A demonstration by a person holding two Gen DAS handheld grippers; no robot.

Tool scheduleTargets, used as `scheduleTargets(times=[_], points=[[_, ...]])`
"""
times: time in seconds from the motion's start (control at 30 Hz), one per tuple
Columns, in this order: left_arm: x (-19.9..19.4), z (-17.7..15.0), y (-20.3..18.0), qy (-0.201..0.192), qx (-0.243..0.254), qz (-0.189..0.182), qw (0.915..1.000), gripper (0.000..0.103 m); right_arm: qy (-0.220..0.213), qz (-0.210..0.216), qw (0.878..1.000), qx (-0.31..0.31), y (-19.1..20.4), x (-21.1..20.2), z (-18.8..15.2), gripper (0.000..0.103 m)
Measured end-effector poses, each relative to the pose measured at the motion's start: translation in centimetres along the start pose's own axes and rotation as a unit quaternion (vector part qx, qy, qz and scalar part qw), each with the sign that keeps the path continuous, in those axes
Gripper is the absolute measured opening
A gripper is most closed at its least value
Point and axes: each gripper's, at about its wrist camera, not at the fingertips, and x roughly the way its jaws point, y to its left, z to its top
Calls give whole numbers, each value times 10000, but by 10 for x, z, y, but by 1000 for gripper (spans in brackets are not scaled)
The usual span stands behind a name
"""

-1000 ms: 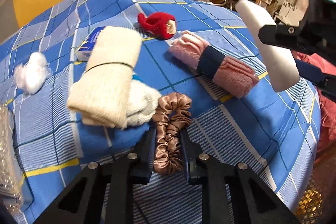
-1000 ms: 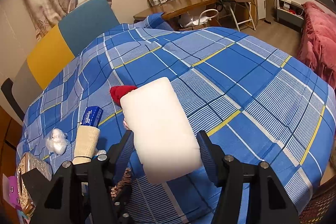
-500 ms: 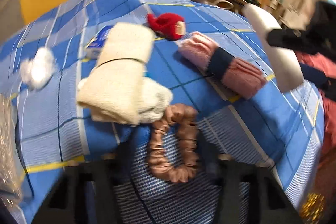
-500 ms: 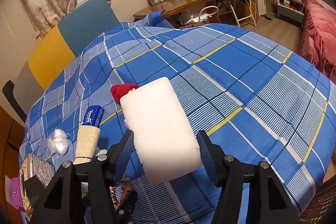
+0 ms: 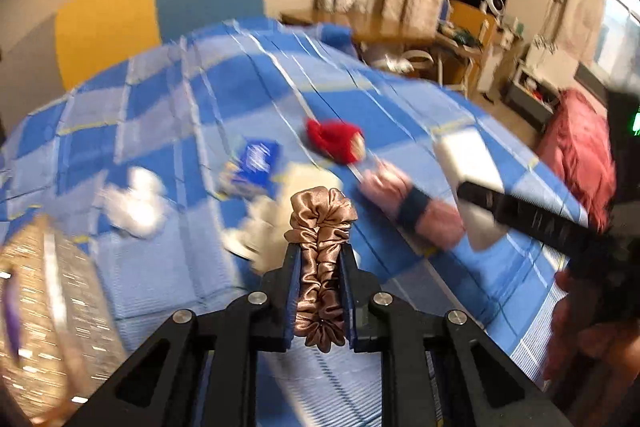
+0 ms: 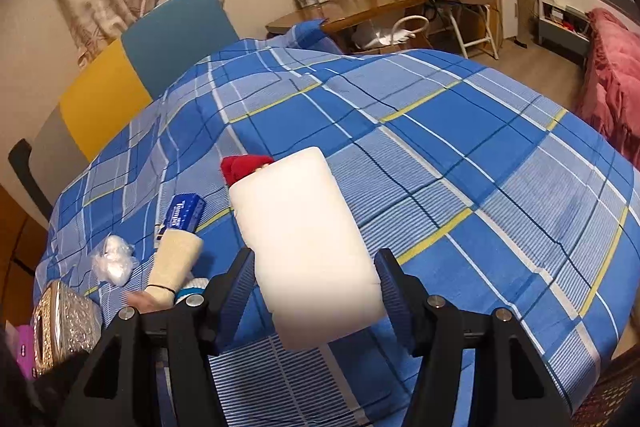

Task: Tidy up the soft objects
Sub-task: 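Grasp the brown satin scrunchie with the left tool and lift it, then carry the scrunchie into the gold tray and open the left tool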

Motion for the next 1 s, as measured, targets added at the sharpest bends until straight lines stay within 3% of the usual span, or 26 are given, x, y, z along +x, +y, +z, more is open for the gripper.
scheduleTargets(times=[0.27, 0.53, 0.8, 1.0], points=[[-67, 18, 80, -450, -535, 327, 9970, 18, -79, 137, 9991, -390, 17, -2, -2, 62], [-131, 2, 163, -734, -1198, 593, 9883, 18, -49, 149, 9989, -431, 19, -1, -4, 62], [-199, -33, 260, -1019, -2026, 870, 9701, 18, -102, 92, 9982, -583, 24, -2, -5, 62], [-228, -73, 318, -1099, -2550, 1189, 9533, 18, -149, 75, 9970, -750, 30, -3, -8, 62]])
